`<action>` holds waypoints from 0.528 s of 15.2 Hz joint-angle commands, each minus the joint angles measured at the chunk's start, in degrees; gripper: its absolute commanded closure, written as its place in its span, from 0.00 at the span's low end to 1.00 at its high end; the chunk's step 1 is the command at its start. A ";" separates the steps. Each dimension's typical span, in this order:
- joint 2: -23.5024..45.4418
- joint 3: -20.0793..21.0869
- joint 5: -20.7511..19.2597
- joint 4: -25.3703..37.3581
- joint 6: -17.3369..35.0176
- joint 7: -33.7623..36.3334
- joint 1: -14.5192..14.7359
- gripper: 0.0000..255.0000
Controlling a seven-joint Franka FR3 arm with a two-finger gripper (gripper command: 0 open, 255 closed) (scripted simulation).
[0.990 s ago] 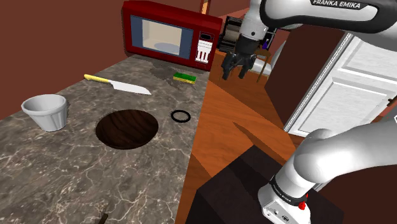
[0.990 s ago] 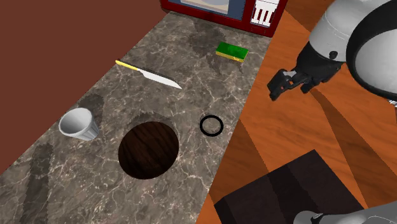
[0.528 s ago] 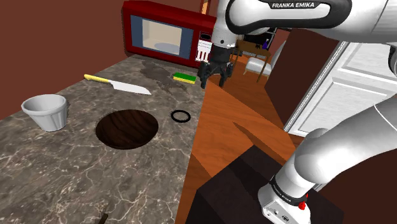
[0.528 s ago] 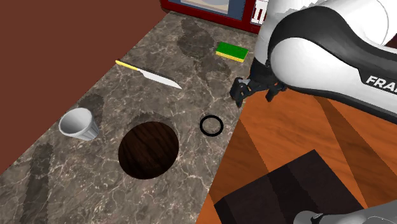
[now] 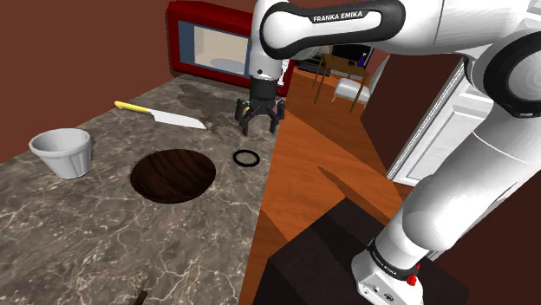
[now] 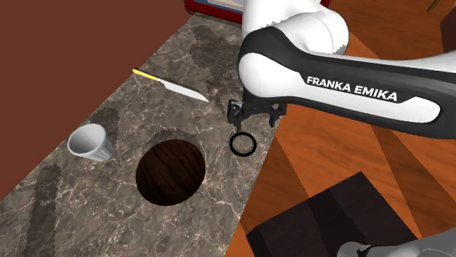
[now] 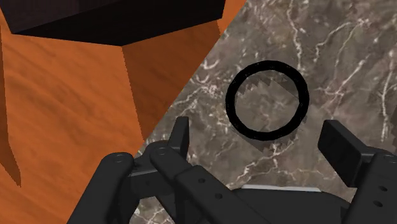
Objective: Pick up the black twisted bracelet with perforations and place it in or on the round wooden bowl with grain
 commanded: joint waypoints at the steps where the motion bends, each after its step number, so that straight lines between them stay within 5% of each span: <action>1: 4.85 1.12 0.35 3.11 0.06 2.63 0.87 0.00; 5: 13.70 2.40 0.75 9.65 -0.60 6.64 2.50 0.00; 8: 13.61 2.48 0.88 7.27 1.71 6.55 2.67 0.00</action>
